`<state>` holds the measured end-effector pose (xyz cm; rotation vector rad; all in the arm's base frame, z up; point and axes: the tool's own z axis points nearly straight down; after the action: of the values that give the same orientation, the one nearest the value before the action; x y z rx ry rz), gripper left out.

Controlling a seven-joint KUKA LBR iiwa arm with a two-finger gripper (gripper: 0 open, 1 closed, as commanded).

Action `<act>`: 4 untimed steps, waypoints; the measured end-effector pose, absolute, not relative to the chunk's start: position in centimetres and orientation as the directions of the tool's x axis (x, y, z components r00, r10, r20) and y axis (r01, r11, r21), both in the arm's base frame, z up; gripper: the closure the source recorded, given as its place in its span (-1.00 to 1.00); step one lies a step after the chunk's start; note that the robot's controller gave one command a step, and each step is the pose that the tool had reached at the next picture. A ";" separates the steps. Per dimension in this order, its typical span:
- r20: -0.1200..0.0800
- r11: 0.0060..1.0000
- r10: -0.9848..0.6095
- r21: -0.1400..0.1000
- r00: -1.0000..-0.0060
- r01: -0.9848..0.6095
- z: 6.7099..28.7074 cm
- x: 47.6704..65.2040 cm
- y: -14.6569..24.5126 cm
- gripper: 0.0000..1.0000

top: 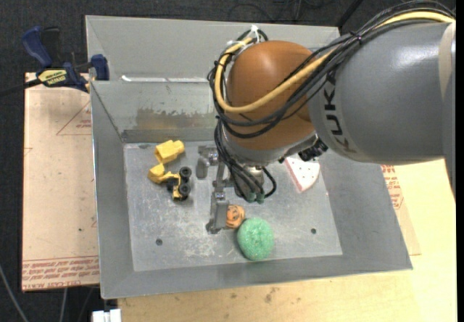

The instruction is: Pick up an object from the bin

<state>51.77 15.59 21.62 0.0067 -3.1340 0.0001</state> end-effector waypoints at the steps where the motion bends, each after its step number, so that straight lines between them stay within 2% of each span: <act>1: 0.000 1.000 0.000 0.001 -1.000 0.000 22.0 52.0 15.5 -1.00; 2: -0.004 0.993 -0.120 0.001 -0.993 -0.120 15.7 53.2 11.8 -1.00; 3: -0.001 0.915 -0.404 0.001 -0.915 -0.404 15.3 56.4 8.8 -1.00; 4: -0.001 0.981 -0.194 0.001 -0.981 -0.194 15.4 53.5 6.3 -1.00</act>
Offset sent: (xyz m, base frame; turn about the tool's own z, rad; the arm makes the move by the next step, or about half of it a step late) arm 0.0297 -0.0897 -0.1462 -0.2717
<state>53.55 6.32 15.35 0.3057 -3.1270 -0.0023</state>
